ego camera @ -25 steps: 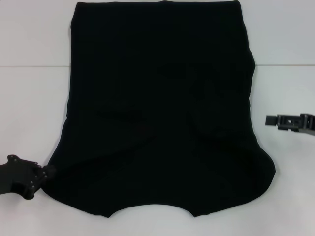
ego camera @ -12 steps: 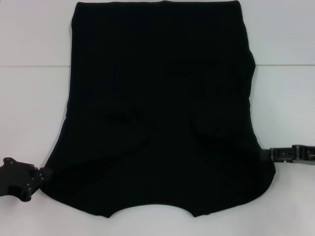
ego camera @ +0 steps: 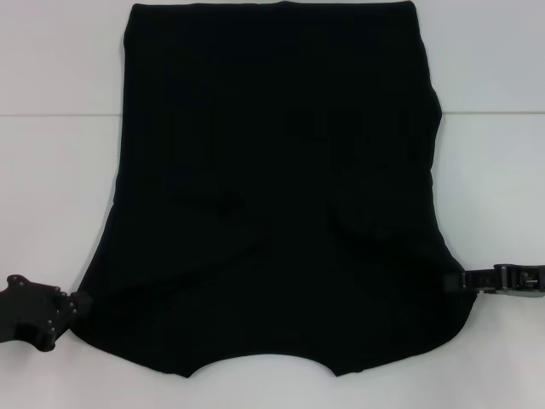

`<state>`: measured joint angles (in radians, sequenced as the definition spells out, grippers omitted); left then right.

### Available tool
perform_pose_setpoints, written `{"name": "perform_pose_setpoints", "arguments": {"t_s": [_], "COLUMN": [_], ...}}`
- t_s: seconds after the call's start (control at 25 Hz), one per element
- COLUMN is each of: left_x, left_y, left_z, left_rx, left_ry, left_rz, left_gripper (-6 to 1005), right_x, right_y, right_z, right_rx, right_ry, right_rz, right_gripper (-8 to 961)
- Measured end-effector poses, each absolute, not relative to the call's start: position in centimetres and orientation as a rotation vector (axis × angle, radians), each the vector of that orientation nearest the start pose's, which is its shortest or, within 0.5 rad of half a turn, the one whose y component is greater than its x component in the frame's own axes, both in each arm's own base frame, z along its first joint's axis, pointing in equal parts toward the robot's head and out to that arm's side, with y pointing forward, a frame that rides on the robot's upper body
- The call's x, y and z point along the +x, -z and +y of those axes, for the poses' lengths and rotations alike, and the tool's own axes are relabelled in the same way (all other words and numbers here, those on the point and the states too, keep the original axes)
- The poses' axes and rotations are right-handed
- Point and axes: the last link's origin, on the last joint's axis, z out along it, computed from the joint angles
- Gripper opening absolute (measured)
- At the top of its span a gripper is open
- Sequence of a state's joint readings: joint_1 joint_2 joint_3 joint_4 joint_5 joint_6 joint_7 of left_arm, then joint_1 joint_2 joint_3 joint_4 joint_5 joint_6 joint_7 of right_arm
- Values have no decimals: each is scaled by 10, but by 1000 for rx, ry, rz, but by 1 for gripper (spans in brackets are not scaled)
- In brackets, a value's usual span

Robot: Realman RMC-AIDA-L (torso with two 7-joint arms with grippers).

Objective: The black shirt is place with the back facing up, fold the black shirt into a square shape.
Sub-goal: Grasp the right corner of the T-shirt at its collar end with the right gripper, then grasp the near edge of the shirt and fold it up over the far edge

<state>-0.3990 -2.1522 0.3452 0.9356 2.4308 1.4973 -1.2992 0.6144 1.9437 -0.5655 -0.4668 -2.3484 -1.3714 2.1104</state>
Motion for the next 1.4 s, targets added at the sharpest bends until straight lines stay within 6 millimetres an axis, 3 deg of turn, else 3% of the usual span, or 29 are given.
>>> {"name": "perform_pose_setpoints", "arguments": {"t_s": [0.4,0.64,0.72,1.08,1.4], "left_x": [-354,-353,-353,-351,-346], "left_y": [-41,-41,-41,-46,-58], "left_z": [286,287,287,279,250], "left_rx": [-2493,-2485,-2477,-2456,-2506], "left_ry": [185,192,208,297,444], "left_rz": [-723,-726,-727,-809,-874], "left_gripper": [12,12,12,11,11], "right_x": [327,332,335,355,376], "right_y": [-19,-20,-21,-34,-48], "right_z": [344,339,337,309,268], "right_rx": [-2302,-2290,-2285,-2276,-2281], "right_ry": [-363,-366,-371,-418,-445], "right_rz": [1698,1706,1710,1721,1725], "right_gripper": [402,162,23,22,23]}}
